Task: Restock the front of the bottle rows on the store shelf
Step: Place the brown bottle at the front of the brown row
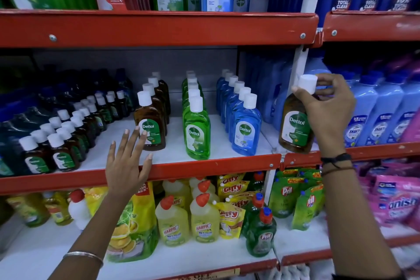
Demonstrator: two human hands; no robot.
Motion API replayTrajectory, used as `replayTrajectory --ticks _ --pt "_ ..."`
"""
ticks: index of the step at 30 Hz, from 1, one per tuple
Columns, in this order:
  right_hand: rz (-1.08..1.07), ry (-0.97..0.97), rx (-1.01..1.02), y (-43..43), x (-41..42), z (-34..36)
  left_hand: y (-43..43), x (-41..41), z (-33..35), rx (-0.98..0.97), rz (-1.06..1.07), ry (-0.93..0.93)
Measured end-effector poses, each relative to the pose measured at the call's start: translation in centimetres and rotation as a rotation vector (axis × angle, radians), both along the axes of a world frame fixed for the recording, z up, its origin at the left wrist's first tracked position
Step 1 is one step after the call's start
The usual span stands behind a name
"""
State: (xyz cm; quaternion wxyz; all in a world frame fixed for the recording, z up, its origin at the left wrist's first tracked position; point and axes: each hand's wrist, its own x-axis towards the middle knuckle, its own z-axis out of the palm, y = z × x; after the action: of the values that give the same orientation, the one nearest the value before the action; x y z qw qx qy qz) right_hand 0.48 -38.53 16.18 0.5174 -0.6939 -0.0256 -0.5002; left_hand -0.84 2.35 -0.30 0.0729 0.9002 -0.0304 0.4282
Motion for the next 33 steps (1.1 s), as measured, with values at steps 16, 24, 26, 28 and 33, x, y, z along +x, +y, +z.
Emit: replayTrajectory --ticks 16,24,26,28,33 --pt "0.581 0.016 0.04 22.4 -2.7 2.2 6.1 -0.8 0.1 0.029 0.059 0.027" --pt "0.537 0.199 -0.071 29.6 0.9 -1.6 6.1 -0.4 -0.2 0.056 0.084 -0.04" --pt "0.526 0.229 -0.088 30.2 1.6 -2.6 6.1 -0.4 -0.2 0.055 0.076 -0.054" --pt "0.521 0.252 -0.096 30.6 1.9 -3.1 6.0 -0.3 -0.2 0.053 0.07 -0.058" --pt "0.525 0.257 -0.1 30.9 2.2 -4.0 6.1 -0.2 -0.3 0.047 0.045 -0.067"
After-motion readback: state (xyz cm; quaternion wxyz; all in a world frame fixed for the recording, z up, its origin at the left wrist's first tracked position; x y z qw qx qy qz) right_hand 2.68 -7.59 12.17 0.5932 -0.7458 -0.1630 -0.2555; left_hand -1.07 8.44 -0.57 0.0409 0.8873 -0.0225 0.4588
